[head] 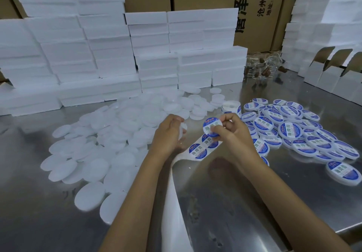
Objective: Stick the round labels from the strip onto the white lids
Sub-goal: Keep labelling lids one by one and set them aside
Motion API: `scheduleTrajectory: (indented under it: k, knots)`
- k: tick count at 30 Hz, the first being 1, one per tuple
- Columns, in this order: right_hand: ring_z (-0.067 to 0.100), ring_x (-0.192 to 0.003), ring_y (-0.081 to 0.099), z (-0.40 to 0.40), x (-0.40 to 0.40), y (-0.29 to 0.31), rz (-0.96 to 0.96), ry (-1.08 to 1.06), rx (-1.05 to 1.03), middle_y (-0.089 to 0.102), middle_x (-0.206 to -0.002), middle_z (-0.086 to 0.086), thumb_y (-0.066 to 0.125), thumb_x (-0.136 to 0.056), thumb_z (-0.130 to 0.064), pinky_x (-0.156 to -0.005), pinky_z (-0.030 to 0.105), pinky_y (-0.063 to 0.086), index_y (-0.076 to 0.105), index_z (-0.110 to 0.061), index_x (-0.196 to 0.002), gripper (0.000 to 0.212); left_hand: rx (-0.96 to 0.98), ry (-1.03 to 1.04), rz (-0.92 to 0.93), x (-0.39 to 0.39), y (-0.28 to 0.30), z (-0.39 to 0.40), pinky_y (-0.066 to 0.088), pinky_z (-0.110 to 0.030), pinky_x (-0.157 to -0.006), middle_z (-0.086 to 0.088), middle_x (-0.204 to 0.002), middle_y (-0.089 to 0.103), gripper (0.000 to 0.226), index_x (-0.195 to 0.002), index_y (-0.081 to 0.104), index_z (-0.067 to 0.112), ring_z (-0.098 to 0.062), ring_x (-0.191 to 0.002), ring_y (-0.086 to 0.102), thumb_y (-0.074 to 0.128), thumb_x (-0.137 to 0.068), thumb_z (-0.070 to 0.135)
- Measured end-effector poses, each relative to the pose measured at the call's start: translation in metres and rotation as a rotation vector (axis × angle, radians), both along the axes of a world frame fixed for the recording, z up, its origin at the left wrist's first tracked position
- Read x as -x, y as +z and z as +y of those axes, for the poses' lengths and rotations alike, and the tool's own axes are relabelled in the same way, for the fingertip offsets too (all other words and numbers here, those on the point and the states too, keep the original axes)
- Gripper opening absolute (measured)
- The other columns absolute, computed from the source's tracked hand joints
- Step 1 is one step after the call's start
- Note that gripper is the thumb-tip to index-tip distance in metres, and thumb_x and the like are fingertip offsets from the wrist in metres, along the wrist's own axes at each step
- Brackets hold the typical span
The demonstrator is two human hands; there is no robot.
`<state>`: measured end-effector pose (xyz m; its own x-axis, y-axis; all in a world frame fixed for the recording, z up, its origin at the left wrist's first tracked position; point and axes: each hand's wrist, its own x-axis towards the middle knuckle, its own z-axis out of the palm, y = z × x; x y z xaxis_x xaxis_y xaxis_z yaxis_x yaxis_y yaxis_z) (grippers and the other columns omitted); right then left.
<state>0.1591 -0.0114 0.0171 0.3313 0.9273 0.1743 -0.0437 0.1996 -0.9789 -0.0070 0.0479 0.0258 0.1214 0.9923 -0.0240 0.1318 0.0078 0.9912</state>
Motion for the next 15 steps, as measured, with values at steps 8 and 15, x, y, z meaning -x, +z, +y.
scheduleTrajectory:
  k: [8,15]
  knots:
    - [0.013,-0.069,0.066,0.029,0.044,0.017,0.061,0.077,-0.028,0.072,-0.081,0.004,0.074,-0.083,-0.002,-0.057,0.025,0.053,0.06,-0.015,-0.09,0.021,0.27,-0.131,-0.678,0.003,0.006,-0.004,0.055,-0.048,-0.09,-0.025,-0.121,0.068,0.062,-0.132,0.056,-0.002,-0.038,-0.112,0.064,0.025,-0.109,0.047]
    - [0.024,-0.09,0.07,0.031,0.054,0.0,-0.046,-0.048,-0.065,0.069,-0.095,0.007,0.074,-0.082,-0.001,-0.078,0.037,0.06,0.058,-0.019,-0.09,0.025,0.229,-0.181,-0.606,-0.001,0.006,-0.003,0.051,-0.051,-0.101,-0.023,-0.124,0.068,0.068,-0.123,0.06,0.006,-0.038,-0.11,0.066,0.021,-0.106,0.058]
